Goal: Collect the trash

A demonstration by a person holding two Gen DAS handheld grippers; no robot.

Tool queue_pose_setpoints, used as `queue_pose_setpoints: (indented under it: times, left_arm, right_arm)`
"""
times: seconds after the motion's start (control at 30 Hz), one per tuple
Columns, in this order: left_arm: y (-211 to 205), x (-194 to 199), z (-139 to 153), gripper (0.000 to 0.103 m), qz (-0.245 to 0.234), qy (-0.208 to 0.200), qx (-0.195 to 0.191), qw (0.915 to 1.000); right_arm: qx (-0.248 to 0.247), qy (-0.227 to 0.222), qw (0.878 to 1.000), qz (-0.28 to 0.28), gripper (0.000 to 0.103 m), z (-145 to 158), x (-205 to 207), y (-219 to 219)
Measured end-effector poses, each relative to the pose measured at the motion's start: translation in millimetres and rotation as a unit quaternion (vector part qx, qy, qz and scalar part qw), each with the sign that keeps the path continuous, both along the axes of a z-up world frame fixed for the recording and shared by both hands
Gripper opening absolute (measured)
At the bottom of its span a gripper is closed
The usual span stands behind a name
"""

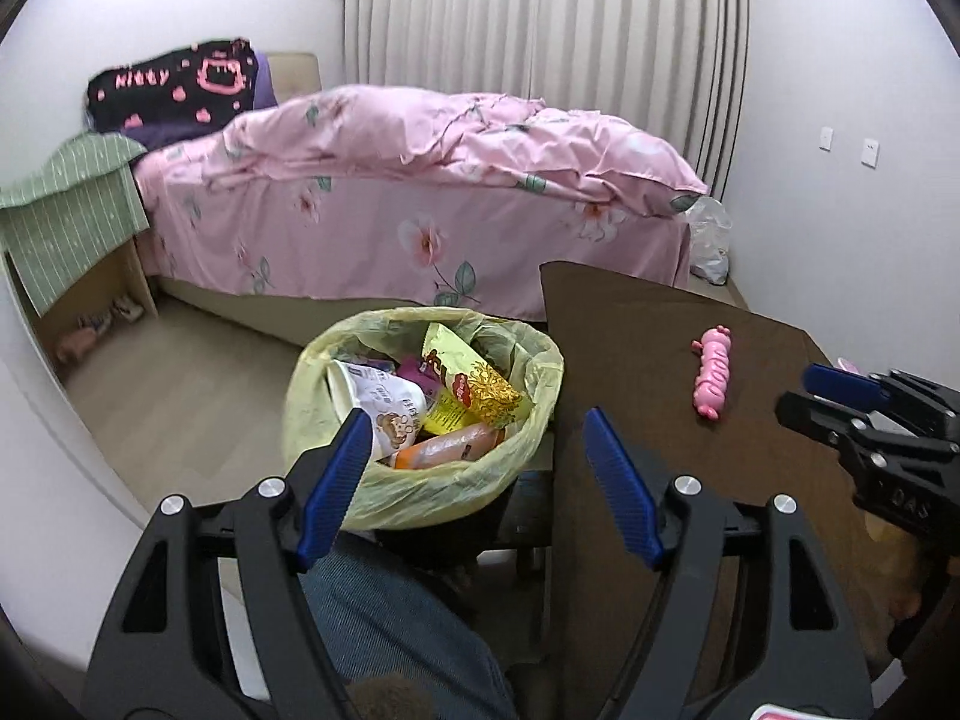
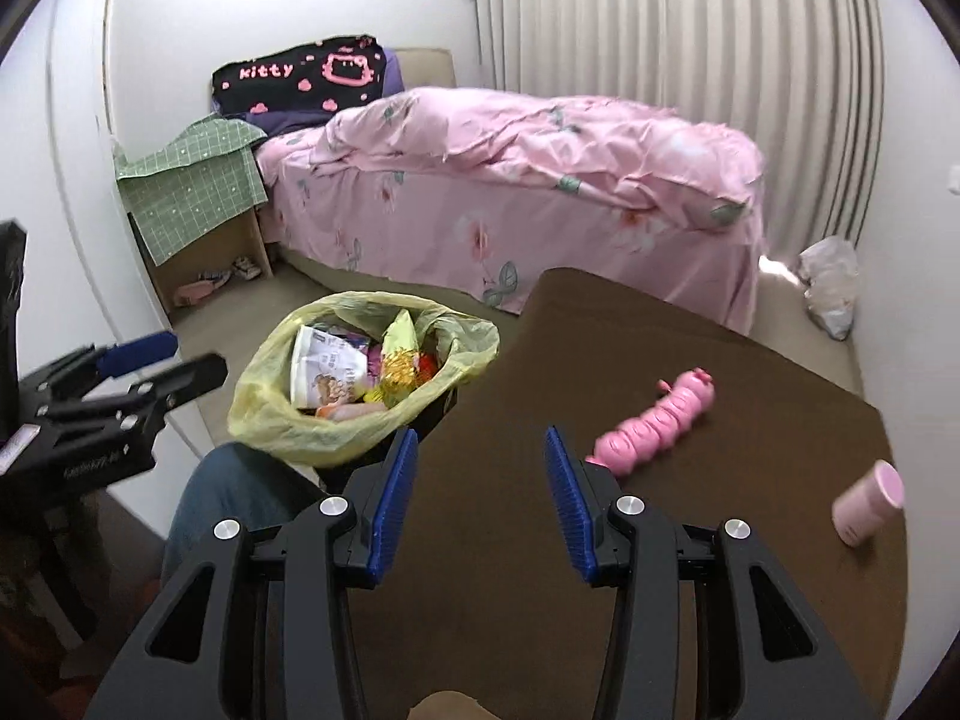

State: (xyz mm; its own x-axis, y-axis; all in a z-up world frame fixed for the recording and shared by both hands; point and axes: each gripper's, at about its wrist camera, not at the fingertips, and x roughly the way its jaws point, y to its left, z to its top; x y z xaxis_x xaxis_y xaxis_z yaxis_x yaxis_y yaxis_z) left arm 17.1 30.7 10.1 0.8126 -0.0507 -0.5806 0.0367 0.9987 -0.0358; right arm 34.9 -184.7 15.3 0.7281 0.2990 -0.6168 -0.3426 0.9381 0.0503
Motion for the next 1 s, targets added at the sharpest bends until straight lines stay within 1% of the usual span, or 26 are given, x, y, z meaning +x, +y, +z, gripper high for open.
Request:
queue_pose_setpoints:
  times: [0.07, 0.17, 0.27, 0.37, 0.5, 0.6, 1.0]
  left_arm:
    - [-2, -11, 5, 0.069, 0.009, 0.003, 0.001, 1.0000]
    - [-5, -22, 6, 0.069, 0.004, 0.009, -0.003, 1.0000]
    - [-7, -28, 4, 0.069, 0.005, 0.016, -0.002, 0.9999]
    - [-6, -31, 3, 0.069, 0.008, 0.016, 0.000, 0.9998]
    - [-4, -35, 6, 0.069, 0.015, 0.011, 0.004, 0.9998]
    - [-4, -38, 8, 0.069, 0.020, 0.005, 0.011, 0.9997]
    - [-6, -38, 10, 0.069, 0.015, 0.006, 0.015, 0.9998]
  right_arm:
    - [0.012, 0.002, 1.000, -0.009, 0.042, 3, -17, -5]
    - [0.020, 0.004, 1.000, -0.020, 0.042, 4, -30, -7]
    - [0.012, -0.003, 0.999, -0.032, 0.042, 4, -39, -5]
    - [0.001, -0.007, 0.999, -0.032, 0.042, 5, -44, 1]
    - [-0.018, -0.019, 0.999, -0.030, 0.042, 5, -48, 9]
    - [-0.019, -0.017, 0.999, -0.029, 0.042, 5, -47, 11]
    - [-0.011, -0.010, 0.999, -0.030, 0.042, 1, -45, 9]
